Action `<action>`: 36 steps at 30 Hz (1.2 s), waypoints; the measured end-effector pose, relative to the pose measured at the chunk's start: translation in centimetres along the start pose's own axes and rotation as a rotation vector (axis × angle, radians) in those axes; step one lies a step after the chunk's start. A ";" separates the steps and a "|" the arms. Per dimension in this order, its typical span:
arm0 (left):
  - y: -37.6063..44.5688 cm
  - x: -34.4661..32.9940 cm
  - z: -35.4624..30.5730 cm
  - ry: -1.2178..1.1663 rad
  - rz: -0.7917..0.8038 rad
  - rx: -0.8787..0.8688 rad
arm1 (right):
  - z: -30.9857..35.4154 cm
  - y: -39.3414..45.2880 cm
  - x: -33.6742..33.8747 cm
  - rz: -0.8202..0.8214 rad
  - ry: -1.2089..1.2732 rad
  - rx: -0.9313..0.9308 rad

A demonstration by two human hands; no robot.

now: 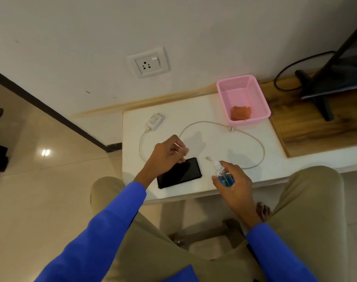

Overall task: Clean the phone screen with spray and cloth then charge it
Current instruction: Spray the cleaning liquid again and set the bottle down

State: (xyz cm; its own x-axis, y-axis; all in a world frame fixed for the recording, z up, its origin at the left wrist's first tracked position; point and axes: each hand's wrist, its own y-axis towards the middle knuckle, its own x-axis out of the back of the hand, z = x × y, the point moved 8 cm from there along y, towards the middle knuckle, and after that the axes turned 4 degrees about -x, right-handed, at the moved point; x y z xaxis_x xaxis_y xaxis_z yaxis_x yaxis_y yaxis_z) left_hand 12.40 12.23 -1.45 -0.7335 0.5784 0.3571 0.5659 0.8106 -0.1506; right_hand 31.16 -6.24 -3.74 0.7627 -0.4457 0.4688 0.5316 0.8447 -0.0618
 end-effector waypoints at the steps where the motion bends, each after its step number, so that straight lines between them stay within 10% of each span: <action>1: -0.5 -0.6 -0.3 -0.003 0.013 -0.010 | 0.2 -0.1 0.0 -0.002 -0.004 0.017; 21: -4.8 -4.2 -0.5 -0.817 0.208 0.251 | 6.4 -2.3 0.7 0.025 -0.155 0.359; 36: -4.3 -4.6 -1.5 -0.648 0.179 0.166 | 7.6 -2.8 0.6 0.063 -0.223 0.329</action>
State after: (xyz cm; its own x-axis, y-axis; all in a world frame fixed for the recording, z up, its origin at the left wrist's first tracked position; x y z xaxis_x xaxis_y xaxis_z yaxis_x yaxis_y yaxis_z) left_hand 13.90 5.93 -1.07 -0.7406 0.6006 -0.3014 0.6718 0.6712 -0.3135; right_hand 27.32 -6.61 3.39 0.6724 -0.3452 0.6548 0.3125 0.9343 0.1716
